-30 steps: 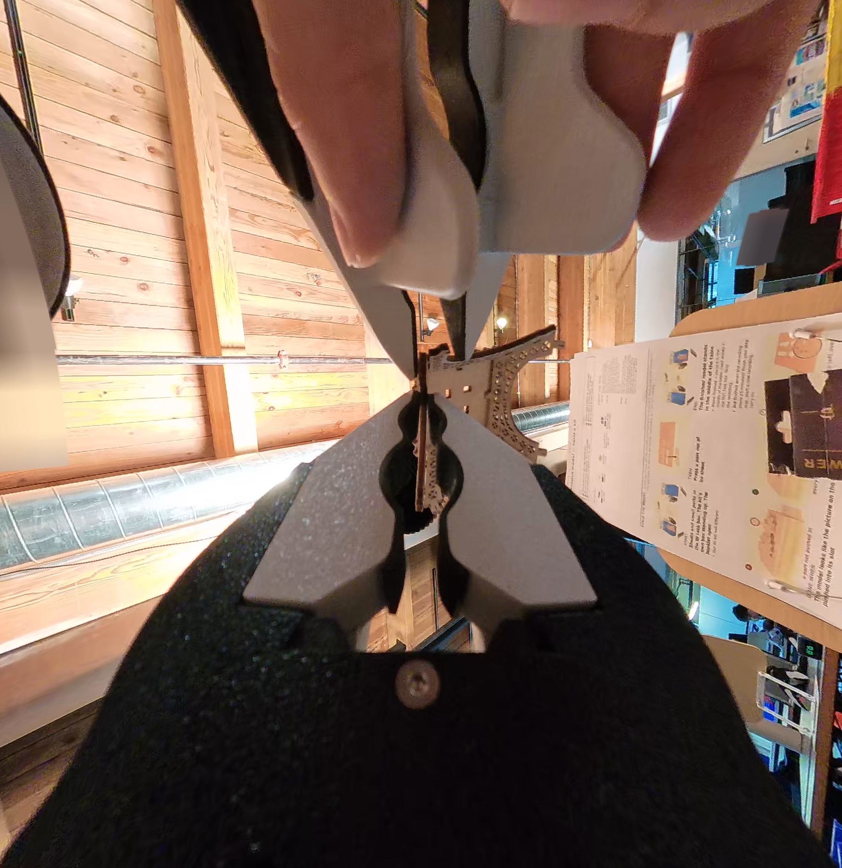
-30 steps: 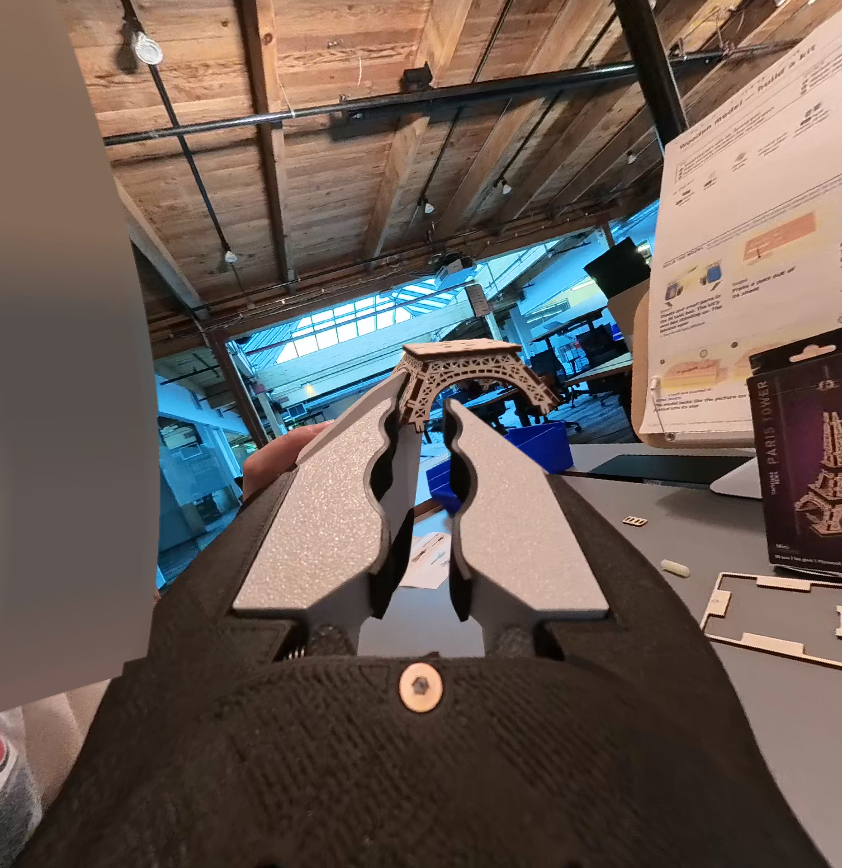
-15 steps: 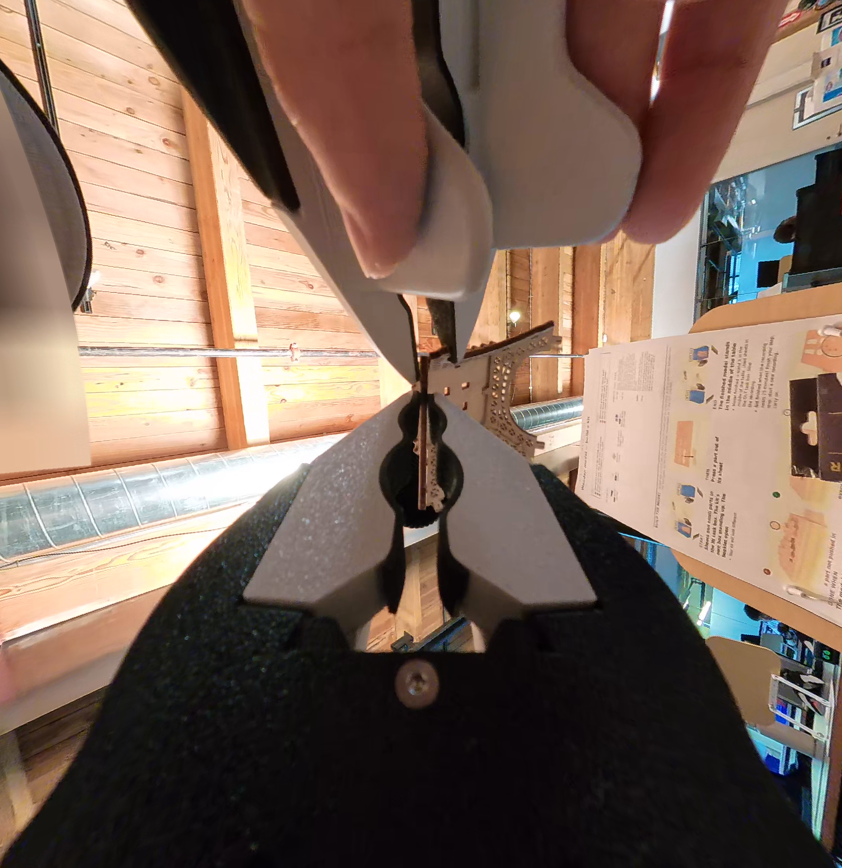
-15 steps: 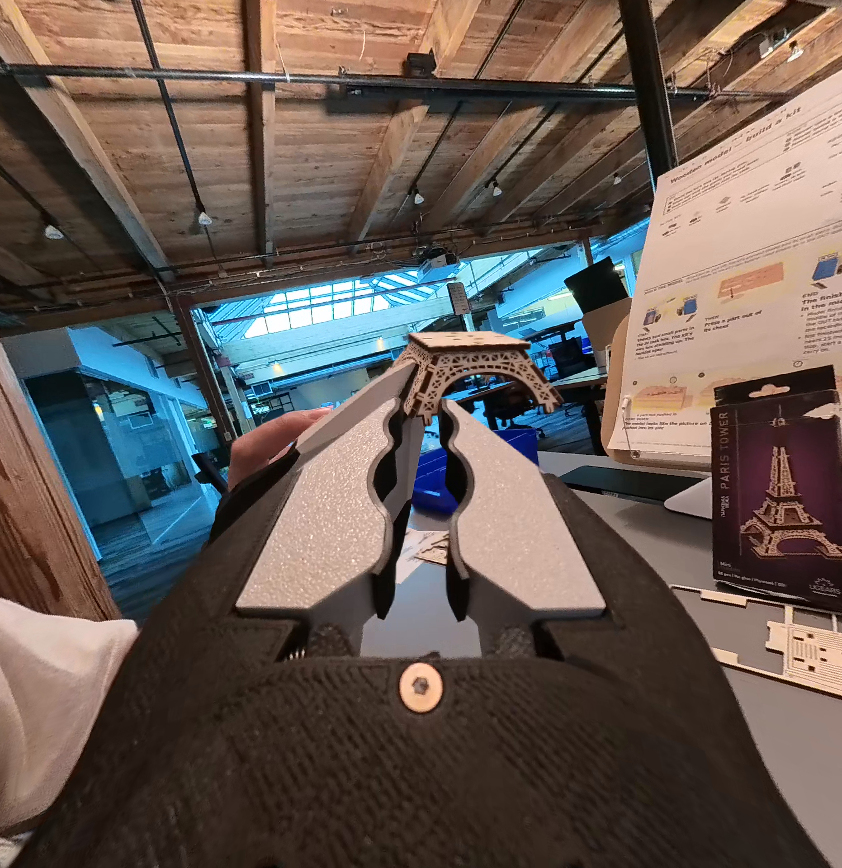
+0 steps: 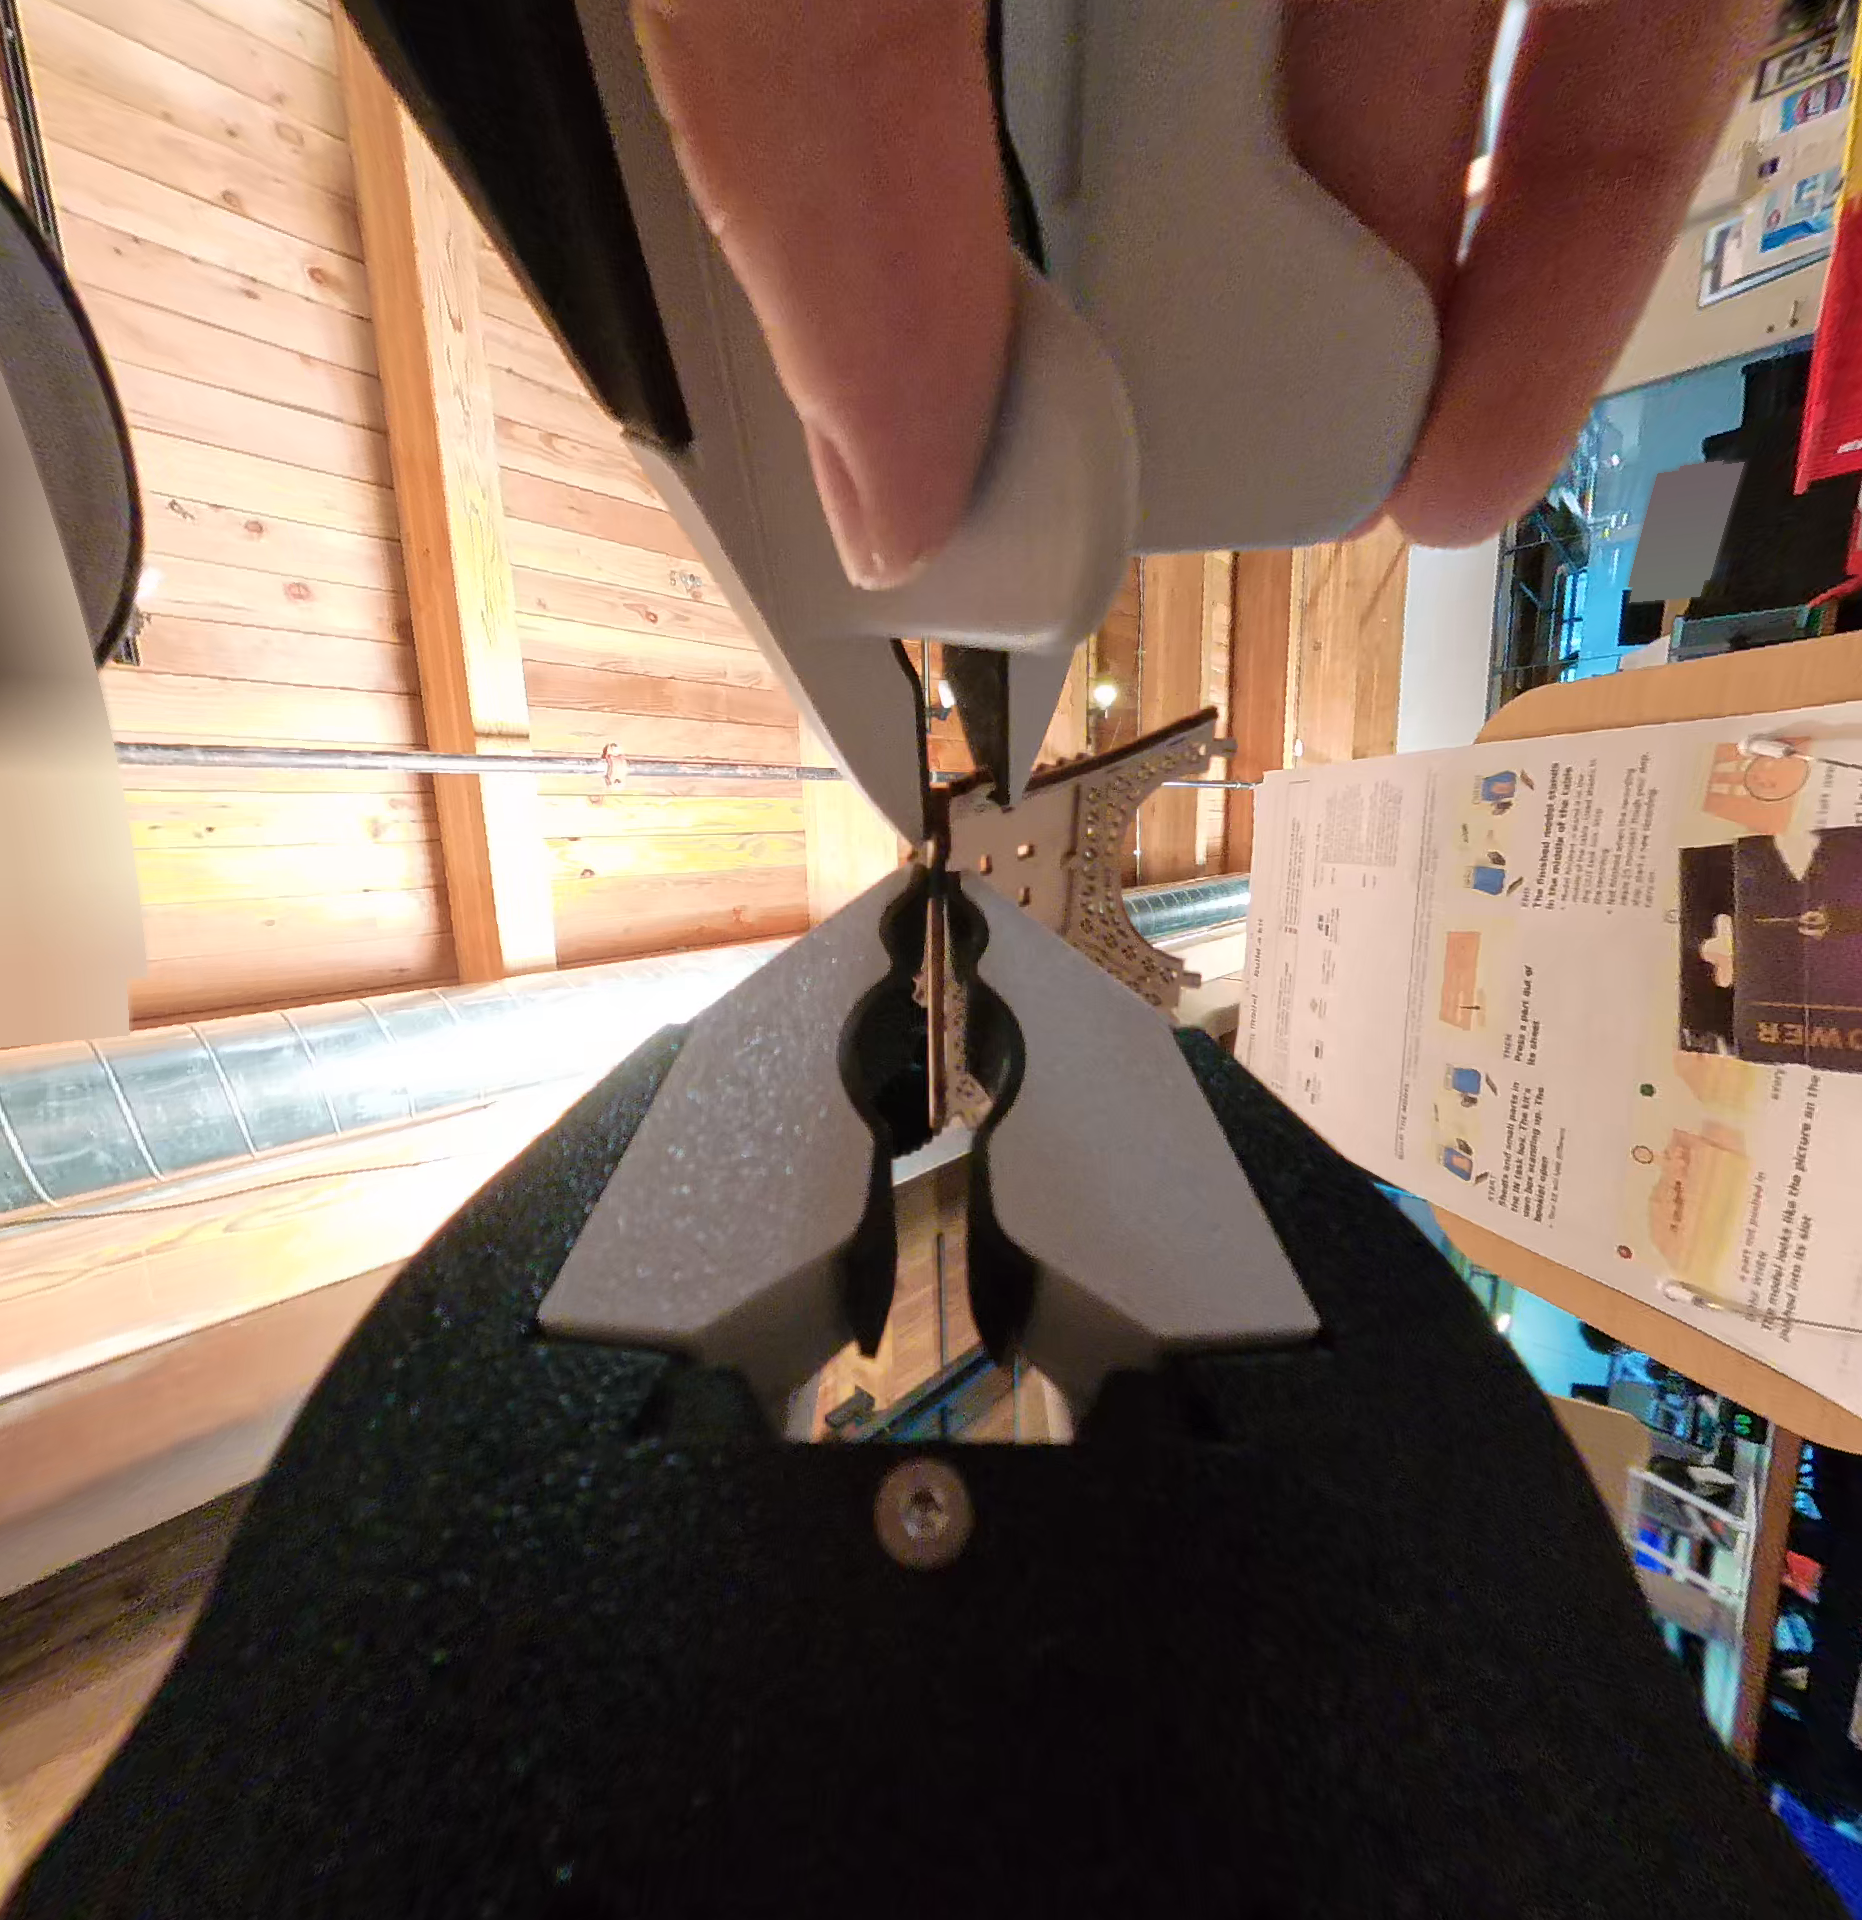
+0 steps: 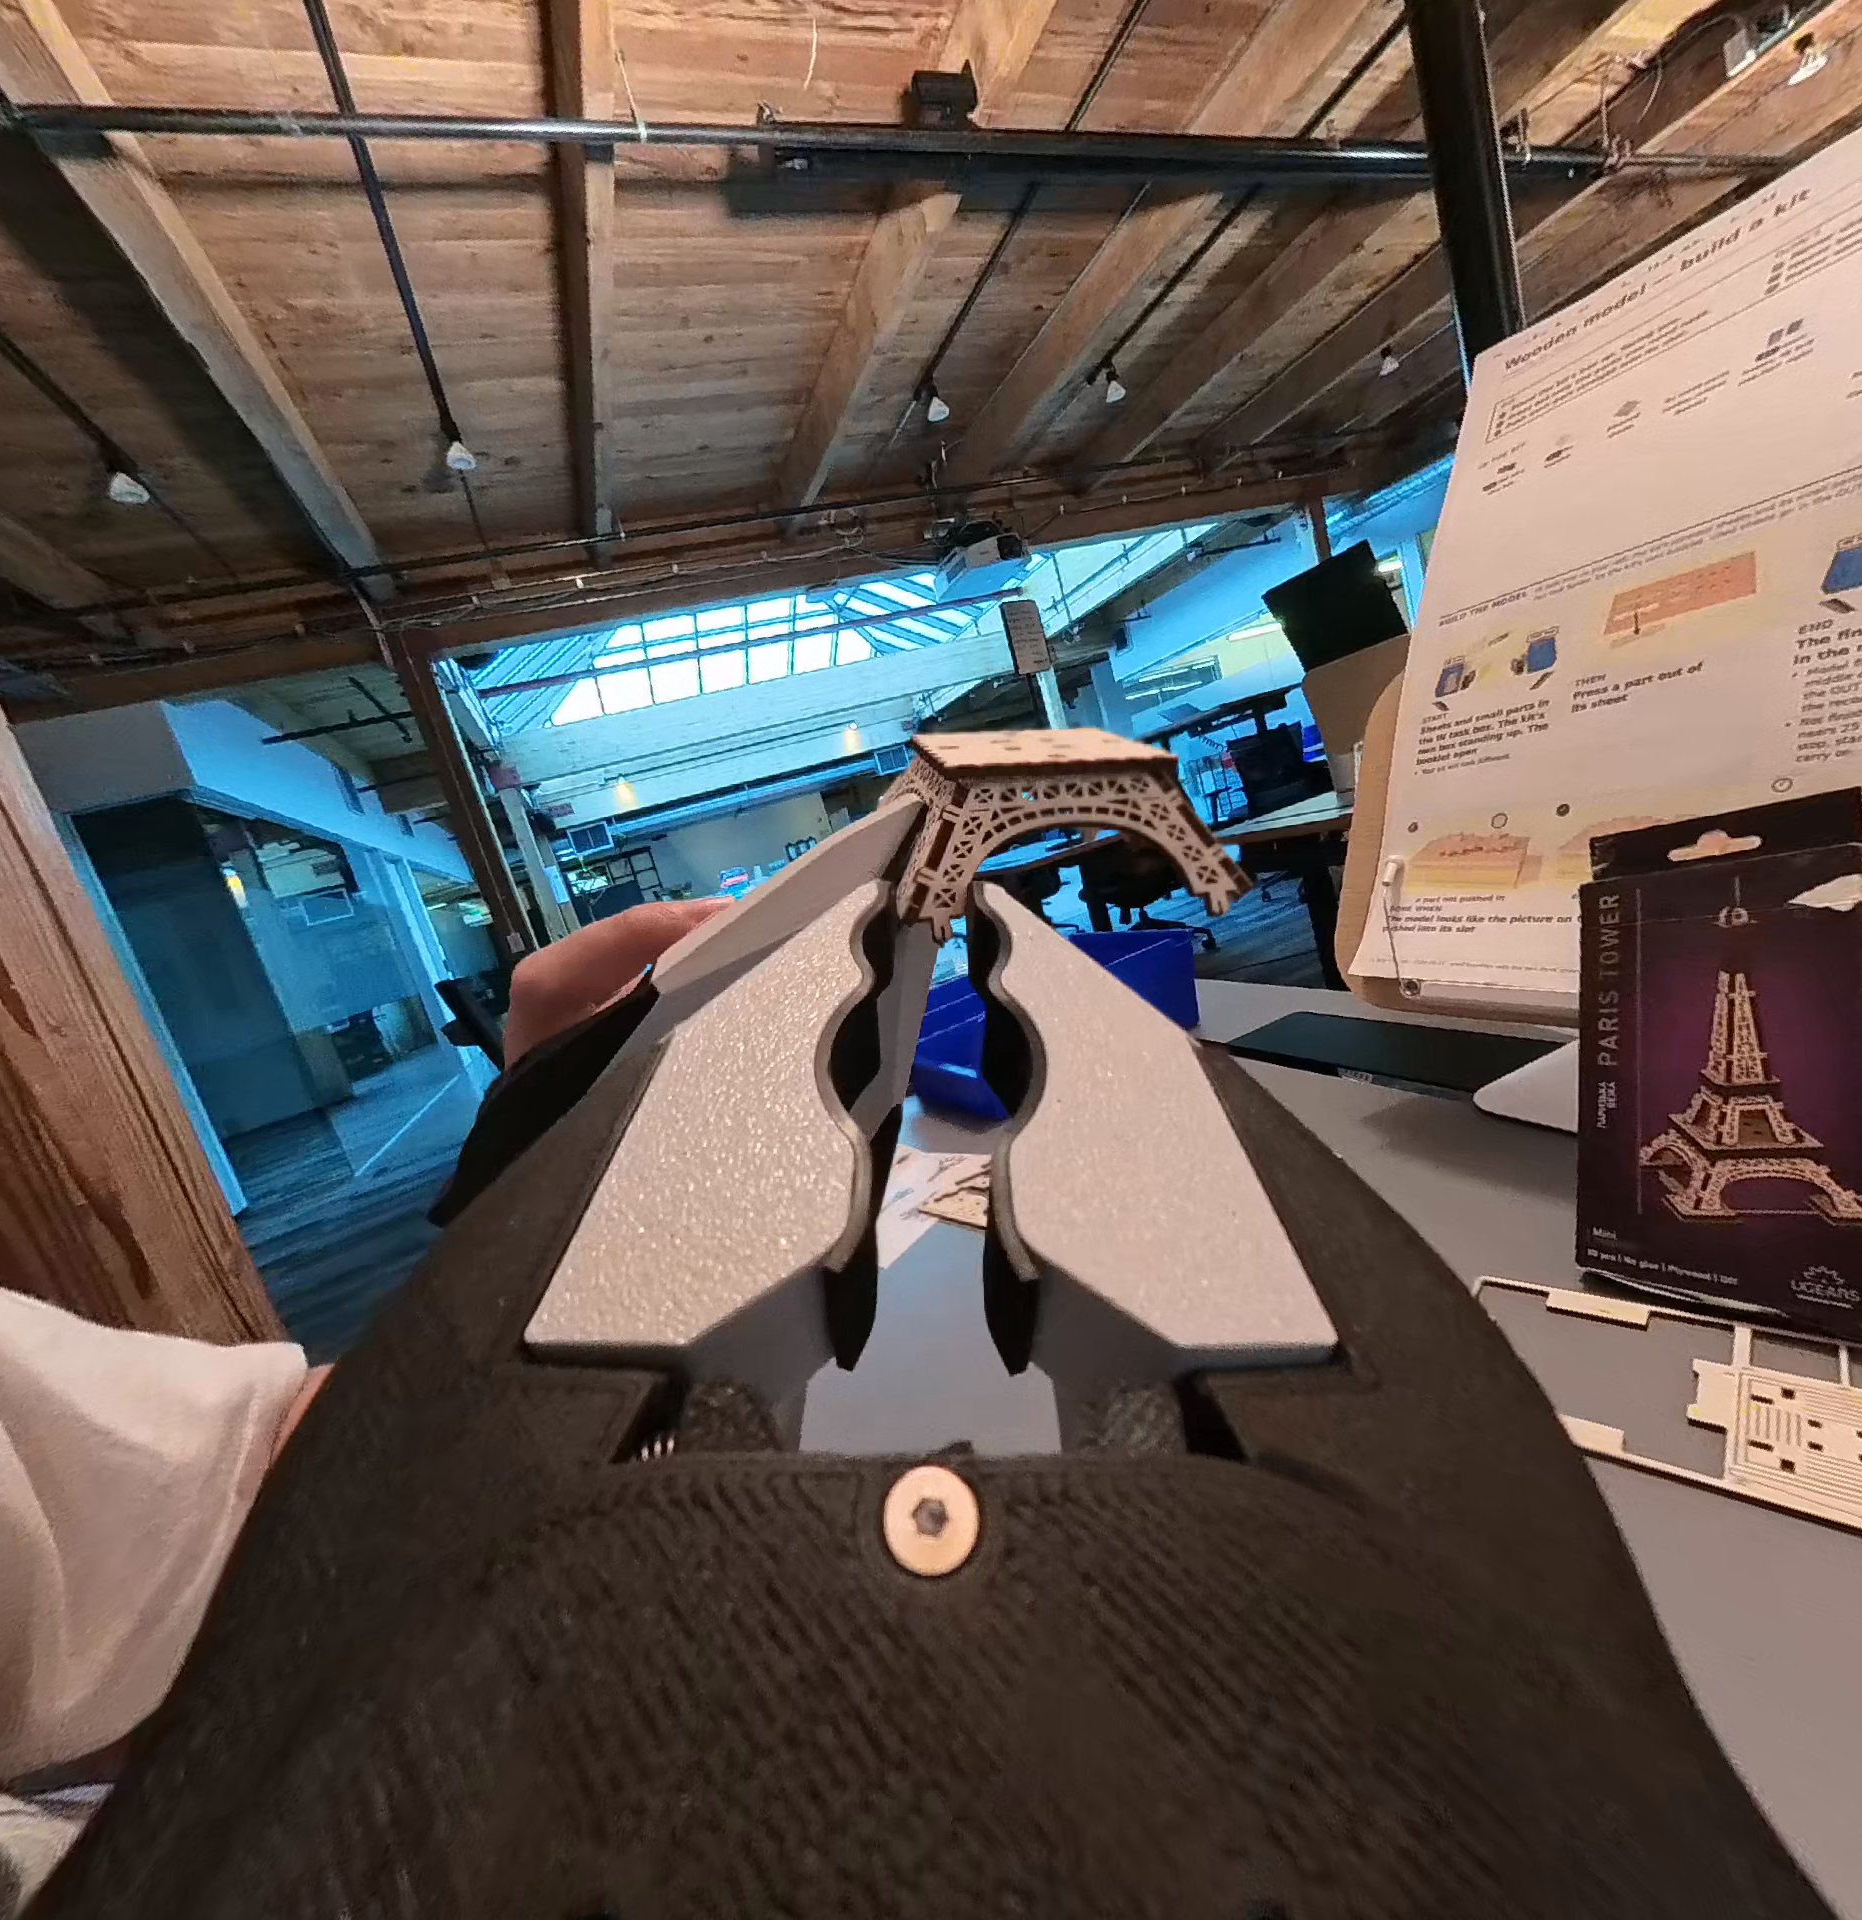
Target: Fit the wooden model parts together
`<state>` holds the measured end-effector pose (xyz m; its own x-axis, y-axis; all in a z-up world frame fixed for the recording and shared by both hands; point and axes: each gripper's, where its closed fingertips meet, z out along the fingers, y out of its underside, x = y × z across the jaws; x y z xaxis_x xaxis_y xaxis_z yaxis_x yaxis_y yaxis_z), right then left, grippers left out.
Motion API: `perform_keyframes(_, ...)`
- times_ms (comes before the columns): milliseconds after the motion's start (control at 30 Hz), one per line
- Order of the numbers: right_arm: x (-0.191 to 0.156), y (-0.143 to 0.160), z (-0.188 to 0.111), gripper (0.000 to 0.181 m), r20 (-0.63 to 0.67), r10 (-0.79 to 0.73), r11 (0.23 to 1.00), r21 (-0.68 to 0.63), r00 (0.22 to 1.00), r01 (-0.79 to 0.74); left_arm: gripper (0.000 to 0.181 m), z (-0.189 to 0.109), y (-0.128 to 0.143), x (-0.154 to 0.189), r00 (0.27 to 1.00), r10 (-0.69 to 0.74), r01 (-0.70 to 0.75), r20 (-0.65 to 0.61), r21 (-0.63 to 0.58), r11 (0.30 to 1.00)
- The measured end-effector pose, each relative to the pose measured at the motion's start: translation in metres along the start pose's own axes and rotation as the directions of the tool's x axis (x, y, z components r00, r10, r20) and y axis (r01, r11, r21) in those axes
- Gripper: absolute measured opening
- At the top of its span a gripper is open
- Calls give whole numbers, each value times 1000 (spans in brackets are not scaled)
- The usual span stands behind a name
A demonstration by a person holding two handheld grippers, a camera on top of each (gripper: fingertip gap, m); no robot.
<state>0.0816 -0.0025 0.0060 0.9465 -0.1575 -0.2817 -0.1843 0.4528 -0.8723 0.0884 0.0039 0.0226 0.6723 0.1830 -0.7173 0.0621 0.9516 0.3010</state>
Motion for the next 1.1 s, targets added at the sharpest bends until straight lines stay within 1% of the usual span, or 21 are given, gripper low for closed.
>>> perform_keyframes(233,-8,-7,5,18,-71,-109,993,46,991,113,0,-1,3,-7,995,-95,95,43,-19,995)
perform_keyframes(300,-9,-8,5,14,-95,-137,989,42,986,141,0,-2,4,-9,990,-131,132,56,-16,991)
perform_keyframes(467,-12,-12,7,12,-161,-262,961,40,951,272,1,-2,5,-7,970,-229,232,86,-28,972)
perform_keyframes(567,-10,-9,7,11,-183,-352,934,-6,918,357,2,-3,5,-5,967,-236,240,95,-28,970)
perform_keyframes(667,-9,-9,7,11,-186,-394,918,-21,900,397,2,-3,5,-4,969,-224,229,102,-32,973)
perform_keyframes(900,-5,-5,5,11,-161,-387,922,-39,908,386,1,-2,4,-4,975,-206,209,80,-28,978)
perform_keyframes(1033,-5,-10,2,12,-129,-359,931,16,924,364,0,0,1,-7,983,-178,180,50,-29,983)
perform_keyframes(1100,-6,-13,1,15,-135,-383,919,40,914,392,0,1,1,-9,985,-166,168,37,-40,985)
